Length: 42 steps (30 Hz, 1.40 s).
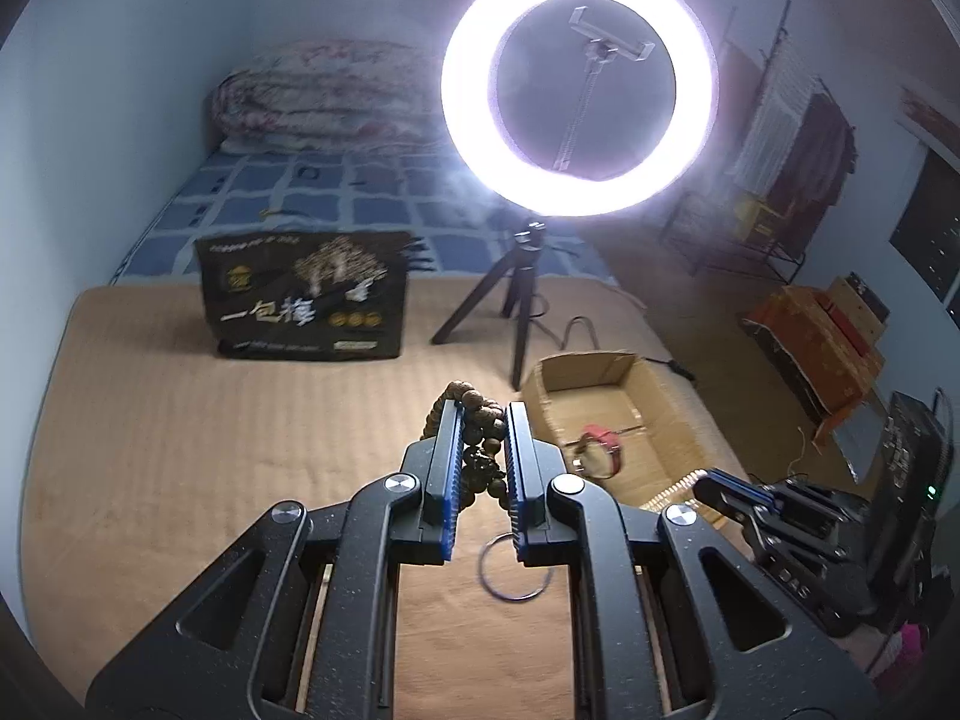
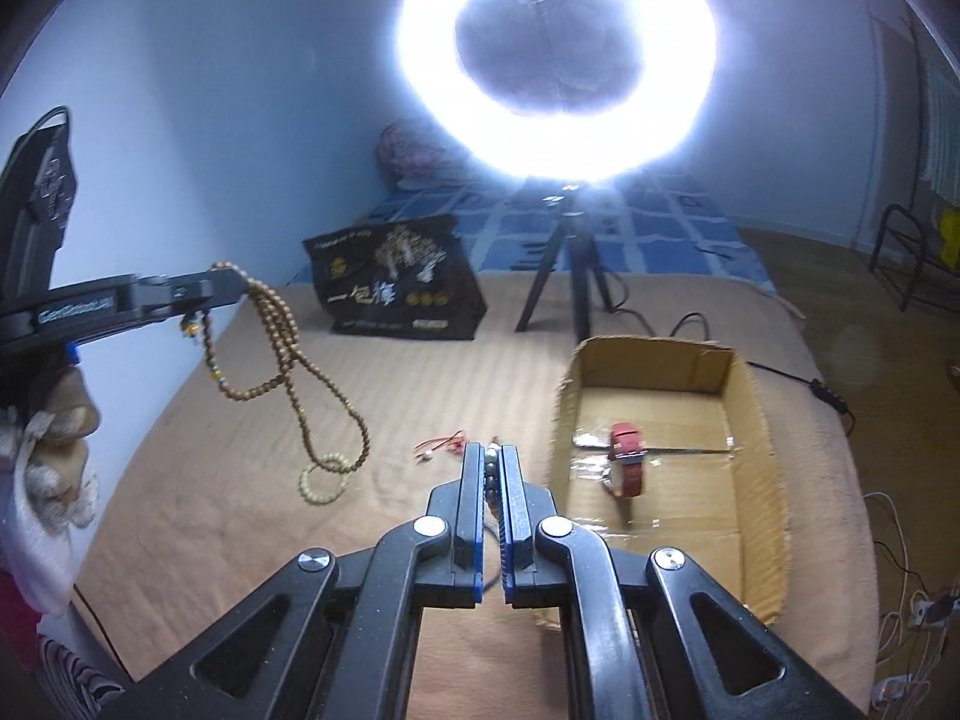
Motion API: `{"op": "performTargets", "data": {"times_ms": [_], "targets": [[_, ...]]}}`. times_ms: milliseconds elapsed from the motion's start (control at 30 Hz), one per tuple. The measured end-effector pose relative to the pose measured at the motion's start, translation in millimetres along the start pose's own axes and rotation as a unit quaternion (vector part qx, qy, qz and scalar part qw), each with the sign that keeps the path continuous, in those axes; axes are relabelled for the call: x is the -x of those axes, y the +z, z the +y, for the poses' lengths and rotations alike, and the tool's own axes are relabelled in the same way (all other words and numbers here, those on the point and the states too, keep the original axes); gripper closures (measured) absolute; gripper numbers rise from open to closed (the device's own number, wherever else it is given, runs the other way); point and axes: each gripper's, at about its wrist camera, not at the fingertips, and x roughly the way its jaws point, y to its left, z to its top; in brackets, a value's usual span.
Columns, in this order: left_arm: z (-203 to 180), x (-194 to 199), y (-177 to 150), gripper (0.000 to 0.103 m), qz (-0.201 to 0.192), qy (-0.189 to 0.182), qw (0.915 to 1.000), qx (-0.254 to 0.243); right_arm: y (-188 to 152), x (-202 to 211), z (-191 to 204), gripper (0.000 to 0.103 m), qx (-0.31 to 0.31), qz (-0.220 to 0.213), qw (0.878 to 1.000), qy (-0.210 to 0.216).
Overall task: Organize jewelry
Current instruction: 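Carry the bead strand with the left tool over the box, then lower the bead strand into the box and open the left tool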
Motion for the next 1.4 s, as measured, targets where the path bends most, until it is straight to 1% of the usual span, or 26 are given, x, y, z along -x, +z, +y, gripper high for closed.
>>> {"op": "performTargets", "data": {"times_ms": [300, 600, 967, 1400], "targets": [[-54.7, 9.7, 11.5, 0.092, -0.012, -0.039, 0.9988, -0.028, 3.3, 15.1, -43.7, 0.102, -0.036, -0.015, 0.999, -0.024], [-99.0, 3.4, 16.5, 0.091, -0.012, -0.063, 0.9968, -0.048, 2.8, 20.9, -76.4, 0.102, -0.06, -0.016, 0.997, -0.044], [-132.9, -16.9, 13.2, 0.092, 0.001, -0.085, 0.9947, -0.058, 1.6, 12.4, -107.0, 0.102, -0.085, -0.007, 0.995, -0.057], [-155.5, -65.4, -9.6, 0.092, 0.043, -0.094, 0.9931, -0.055, -1.1, -7.1, -129.3, 0.102, -0.103, 0.014, 0.992, -0.066]]}}
